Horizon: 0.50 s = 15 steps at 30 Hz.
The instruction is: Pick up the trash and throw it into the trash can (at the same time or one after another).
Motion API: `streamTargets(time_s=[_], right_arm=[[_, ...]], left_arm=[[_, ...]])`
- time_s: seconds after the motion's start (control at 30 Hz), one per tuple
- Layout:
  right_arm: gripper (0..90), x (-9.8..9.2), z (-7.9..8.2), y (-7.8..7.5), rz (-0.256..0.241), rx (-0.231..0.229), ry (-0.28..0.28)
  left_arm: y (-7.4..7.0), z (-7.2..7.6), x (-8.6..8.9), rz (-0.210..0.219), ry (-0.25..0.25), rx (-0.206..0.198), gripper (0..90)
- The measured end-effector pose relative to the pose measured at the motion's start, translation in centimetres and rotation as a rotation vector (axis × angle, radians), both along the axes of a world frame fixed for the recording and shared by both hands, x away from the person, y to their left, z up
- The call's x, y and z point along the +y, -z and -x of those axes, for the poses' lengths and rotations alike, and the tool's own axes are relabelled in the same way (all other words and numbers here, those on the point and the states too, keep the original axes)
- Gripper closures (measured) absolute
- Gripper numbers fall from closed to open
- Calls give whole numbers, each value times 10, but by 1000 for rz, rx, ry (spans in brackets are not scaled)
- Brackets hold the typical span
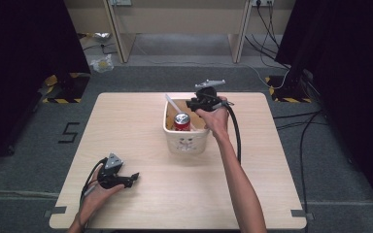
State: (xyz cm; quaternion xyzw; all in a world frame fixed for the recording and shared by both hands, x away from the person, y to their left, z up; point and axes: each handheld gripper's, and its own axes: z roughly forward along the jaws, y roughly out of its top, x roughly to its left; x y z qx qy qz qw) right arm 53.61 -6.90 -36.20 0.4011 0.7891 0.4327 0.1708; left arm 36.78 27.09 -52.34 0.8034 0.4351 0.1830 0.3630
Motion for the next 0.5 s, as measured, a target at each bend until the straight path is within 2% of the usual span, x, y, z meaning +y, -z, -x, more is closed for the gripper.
streamTargets(time_s=[0.17,0.33,0.5], right_arm=[[601,-6,3,-5,-12,-16,11],[463,-14,9,-9,-21,-28,32],[386,-25,13,-11,-28,-35,64]], left_arm=[[0,0,0,0,0,0,143],[0,0,0,0,0,0,143],[0,0,0,0,0,0,143]])
